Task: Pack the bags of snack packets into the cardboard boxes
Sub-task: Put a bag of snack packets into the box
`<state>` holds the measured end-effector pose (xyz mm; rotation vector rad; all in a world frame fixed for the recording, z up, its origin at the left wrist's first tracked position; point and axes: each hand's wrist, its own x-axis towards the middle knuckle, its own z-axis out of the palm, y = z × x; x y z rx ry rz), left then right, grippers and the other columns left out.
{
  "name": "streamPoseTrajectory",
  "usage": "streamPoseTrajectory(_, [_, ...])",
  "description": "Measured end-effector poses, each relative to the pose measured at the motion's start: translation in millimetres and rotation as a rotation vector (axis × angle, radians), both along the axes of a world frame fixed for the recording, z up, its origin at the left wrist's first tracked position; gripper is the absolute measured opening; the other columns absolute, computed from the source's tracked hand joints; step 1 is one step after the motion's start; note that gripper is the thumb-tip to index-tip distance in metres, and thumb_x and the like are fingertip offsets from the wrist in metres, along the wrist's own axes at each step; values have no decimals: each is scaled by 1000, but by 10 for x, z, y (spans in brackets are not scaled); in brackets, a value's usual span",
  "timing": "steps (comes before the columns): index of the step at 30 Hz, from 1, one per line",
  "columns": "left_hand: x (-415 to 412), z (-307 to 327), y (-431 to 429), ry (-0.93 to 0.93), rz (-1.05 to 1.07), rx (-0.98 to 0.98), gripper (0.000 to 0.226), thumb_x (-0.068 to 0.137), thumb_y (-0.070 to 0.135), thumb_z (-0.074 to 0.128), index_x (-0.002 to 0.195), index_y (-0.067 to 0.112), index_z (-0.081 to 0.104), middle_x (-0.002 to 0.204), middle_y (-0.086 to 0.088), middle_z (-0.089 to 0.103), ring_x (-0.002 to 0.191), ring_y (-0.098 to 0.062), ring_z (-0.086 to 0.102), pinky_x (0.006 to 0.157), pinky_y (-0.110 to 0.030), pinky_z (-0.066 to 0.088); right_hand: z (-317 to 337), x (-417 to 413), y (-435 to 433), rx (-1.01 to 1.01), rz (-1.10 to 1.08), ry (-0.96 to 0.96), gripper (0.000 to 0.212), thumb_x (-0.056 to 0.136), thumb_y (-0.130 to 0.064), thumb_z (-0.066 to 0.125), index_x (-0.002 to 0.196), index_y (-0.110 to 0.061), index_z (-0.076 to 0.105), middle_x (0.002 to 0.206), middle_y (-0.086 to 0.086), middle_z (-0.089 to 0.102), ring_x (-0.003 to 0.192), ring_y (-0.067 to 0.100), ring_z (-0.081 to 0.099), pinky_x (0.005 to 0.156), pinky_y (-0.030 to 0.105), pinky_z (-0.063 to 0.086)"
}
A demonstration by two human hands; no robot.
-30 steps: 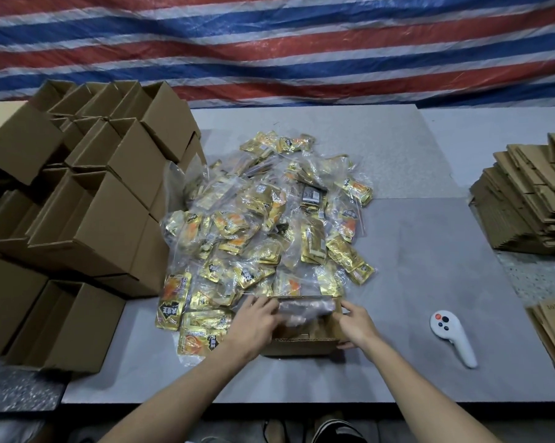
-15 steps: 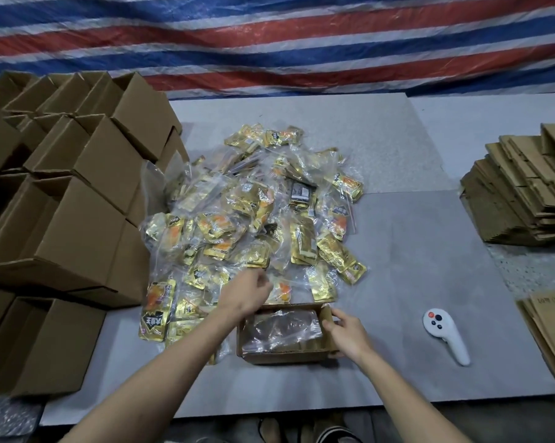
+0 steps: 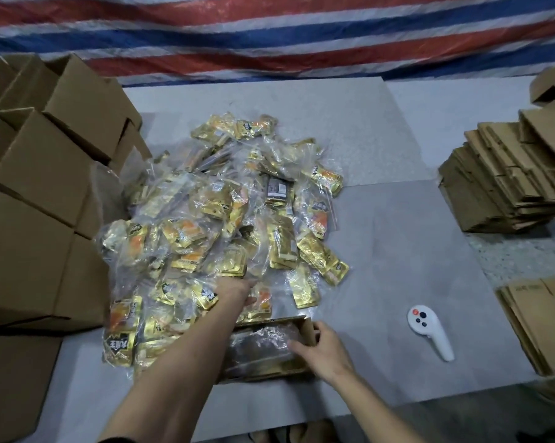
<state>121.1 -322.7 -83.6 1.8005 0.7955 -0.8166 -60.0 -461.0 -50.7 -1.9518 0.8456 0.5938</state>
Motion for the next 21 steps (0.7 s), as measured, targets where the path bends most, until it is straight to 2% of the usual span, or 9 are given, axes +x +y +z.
streamPoseTrajectory(4, [1,47,-4,16,11,-44,16,89,12,71,90,-1,62,82,-16,63,53,-16,51,47,-22,44,-69,15,96,-129,27,94,41,82,-60,66,108,-31,54,107,-8,66,99,20,64,83,33,51])
streamPoseTrajectory(7, [-41,251,-15,-40,-113,-98,9,94,9,63,97,1,60,94,-14,60,57,-12,45,48,-21,40,-107,27,129,-164,-21,129,38,83,-59,65,103,-28,57,106,-5,68,94,22,64,83,33,51])
streamPoseTrajectory(10, [-91,597,-85,-144,-271,-279,8,95,2,54,101,3,58,96,-7,60,65,-10,55,50,-17,48,-136,56,139,-188,-44,113,42,82,-59,65,106,-25,59,107,-2,70,101,25,66,83,33,51])
streamPoseTrajectory(12, [-76,843,-145,-238,-341,-349,12,95,1,51,103,3,59,96,-8,62,72,-13,61,57,-19,50,-160,67,141,-169,-54,106,43,82,-57,66,106,-23,59,104,2,70,97,27,67,84,36,55])
streamPoseTrajectory(14, [-33,1101,-185,-361,-396,-325,10,99,8,48,99,5,58,90,-4,59,70,-12,59,59,-19,49,-167,56,145,-123,-75,89,41,81,-54,68,103,-21,59,99,4,70,91,29,68,81,42,59])
streamPoseTrajectory(17, [2,1399,-188,-559,-490,-236,19,100,10,44,85,14,53,82,2,53,67,-9,50,63,-21,47,-161,25,159,-102,-96,70,39,78,-53,69,98,-20,59,96,5,70,88,28,68,78,44,60])
streamPoseTrajectory(21, [-51,1650,-62,-663,-487,-225,21,99,9,40,80,13,48,82,-1,50,74,-14,48,73,-29,46,-128,16,165,-83,-118,61,36,78,-51,71,94,-21,60,94,2,70,86,25,68,77,44,61])
